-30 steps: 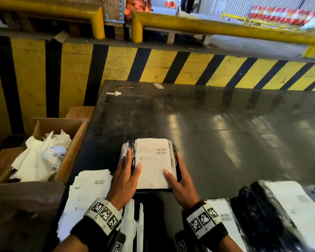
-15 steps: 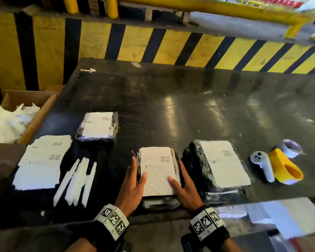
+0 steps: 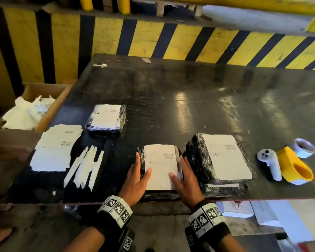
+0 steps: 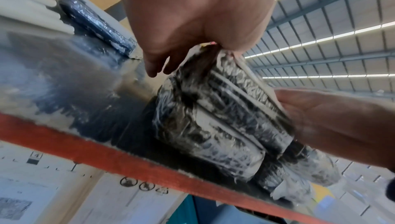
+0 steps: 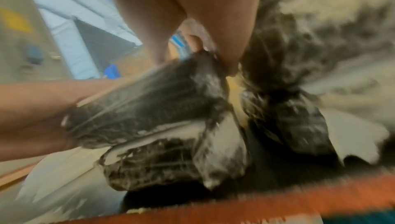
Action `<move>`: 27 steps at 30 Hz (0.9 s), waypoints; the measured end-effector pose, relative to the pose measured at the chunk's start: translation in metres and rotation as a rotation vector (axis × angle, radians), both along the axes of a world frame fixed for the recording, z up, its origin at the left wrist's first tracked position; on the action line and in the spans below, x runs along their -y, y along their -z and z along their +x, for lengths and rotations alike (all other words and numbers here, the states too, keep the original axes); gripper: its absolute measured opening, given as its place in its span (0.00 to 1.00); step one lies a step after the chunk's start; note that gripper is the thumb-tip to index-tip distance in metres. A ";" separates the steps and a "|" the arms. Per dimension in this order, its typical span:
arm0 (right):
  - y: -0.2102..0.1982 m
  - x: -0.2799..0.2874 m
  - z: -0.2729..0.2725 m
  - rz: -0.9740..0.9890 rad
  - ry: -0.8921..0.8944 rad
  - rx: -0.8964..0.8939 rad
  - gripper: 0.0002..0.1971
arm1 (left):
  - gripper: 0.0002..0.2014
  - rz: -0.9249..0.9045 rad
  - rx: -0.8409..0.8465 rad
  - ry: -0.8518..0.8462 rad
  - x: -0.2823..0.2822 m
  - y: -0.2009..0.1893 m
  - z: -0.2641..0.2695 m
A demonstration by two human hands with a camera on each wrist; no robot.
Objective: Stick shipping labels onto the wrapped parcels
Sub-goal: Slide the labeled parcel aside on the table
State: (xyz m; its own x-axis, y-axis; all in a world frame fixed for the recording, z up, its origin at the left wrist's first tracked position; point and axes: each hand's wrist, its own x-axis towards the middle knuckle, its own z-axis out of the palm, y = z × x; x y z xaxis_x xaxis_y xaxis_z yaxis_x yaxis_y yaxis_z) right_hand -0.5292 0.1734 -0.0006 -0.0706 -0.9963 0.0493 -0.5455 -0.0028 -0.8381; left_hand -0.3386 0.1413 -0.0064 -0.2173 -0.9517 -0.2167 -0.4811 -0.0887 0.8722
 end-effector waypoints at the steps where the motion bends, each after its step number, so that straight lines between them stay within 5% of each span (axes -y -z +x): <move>1: -0.001 0.001 0.003 -0.036 -0.020 -0.094 0.35 | 0.37 0.000 0.009 -0.004 -0.002 -0.004 0.004; 10: -0.052 0.061 0.106 -0.120 -0.277 -0.231 0.30 | 0.29 -0.126 0.130 -0.100 0.016 -0.045 0.108; 20: -0.040 0.177 0.277 0.088 -0.495 -0.316 0.27 | 0.27 -0.240 0.297 -0.368 0.101 -0.019 0.280; 27: -0.016 0.212 0.325 0.302 -0.286 -0.211 0.20 | 0.39 -0.244 0.421 -0.308 0.140 0.013 0.317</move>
State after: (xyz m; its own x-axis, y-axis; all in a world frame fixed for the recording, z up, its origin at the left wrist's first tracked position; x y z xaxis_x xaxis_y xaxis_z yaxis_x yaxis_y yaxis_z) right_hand -0.2038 -0.0388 0.0157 0.1898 -0.9461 -0.2626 -0.7169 0.0492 -0.6954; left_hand -0.0215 0.0014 -0.0193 0.1348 -0.9908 0.0096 -0.7753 -0.0994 0.6237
